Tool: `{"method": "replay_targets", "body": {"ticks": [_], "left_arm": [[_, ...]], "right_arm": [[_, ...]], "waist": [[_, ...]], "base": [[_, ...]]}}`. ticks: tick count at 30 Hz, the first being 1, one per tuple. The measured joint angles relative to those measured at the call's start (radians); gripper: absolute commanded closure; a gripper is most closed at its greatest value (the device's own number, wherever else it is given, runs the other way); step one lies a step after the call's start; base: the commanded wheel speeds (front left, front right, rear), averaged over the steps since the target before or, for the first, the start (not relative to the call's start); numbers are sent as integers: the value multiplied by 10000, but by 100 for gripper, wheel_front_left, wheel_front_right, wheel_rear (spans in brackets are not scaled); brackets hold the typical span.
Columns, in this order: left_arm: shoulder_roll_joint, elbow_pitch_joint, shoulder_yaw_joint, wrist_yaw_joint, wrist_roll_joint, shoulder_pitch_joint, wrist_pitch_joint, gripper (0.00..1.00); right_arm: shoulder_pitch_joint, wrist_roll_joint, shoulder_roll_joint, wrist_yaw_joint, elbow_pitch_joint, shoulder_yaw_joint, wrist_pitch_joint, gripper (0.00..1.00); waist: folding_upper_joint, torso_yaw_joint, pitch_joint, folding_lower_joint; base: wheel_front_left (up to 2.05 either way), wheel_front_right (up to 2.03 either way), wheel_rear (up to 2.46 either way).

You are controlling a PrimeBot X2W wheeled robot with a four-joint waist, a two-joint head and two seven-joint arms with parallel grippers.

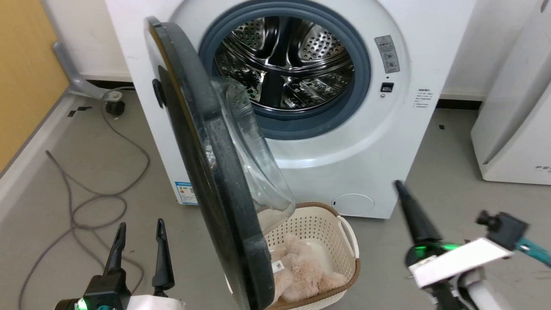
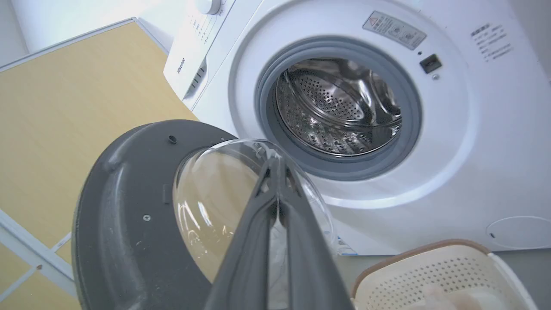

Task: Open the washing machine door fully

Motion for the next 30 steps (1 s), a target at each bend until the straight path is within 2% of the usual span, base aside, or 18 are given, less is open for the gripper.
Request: {"method": "replay_targets", "body": {"ticks": [4, 7, 10, 16, 19, 20, 21, 22, 30], "left_arm": [[0, -8, 35, 40, 2, 35, -2, 0], [0, -23, 59, 42, 2, 44, -2, 0], [0, -36, 56, 42, 2, 46, 0, 0], [0, -40, 63, 44, 0, 49, -2, 0], [0, -38, 65, 42, 2, 50, -2, 0], [0, -35, 58, 42, 0, 51, -2, 0], [0, -33, 58, 42, 0, 52, -2, 0], [0, -33, 59, 42, 0, 54, -2, 0], [0, 12, 73, 38, 0, 175, -2, 0]], "right_arm": [[4, -1469, 27, 0, 533, -989, -535, 100], [31, -3620, 382, 0, 217, -2428, -560, 100], [330, -6038, 777, 0, -397, -3333, -562, 100], [1206, -9712, 1402, 2, -1350, -4017, -560, 100], [1627, -10178, 1664, 2, -1377, -4266, -560, 100], [1785, -10291, 1716, 2, -1348, -4328, -560, 94], [1944, -10385, 1749, 2, -1289, -4345, -560, 60], [2110, -10447, 1783, 2, -1231, -4381, -558, 0], [2751, -11006, 1843, 2, -815, -4452, -560, 0]], "waist": [[0, -168, -37, 0], [0, -281, -46, 0], [0, -353, -51, 0], [0, -450, -85, 0], [0, -487, -115, 0], [0, -493, -127, 0], [0, -497, -142, 0], [0, -501, -156, 0], [0, -563, -213, 0]], "base": [[0, 0, 0], [0, 0, 0], [0, 0, 0], [0, 0, 0], [0, 0, 0], [0, 0, 0], [0, 0, 0], [0, 0, 0], [0, 0, 0]]}}
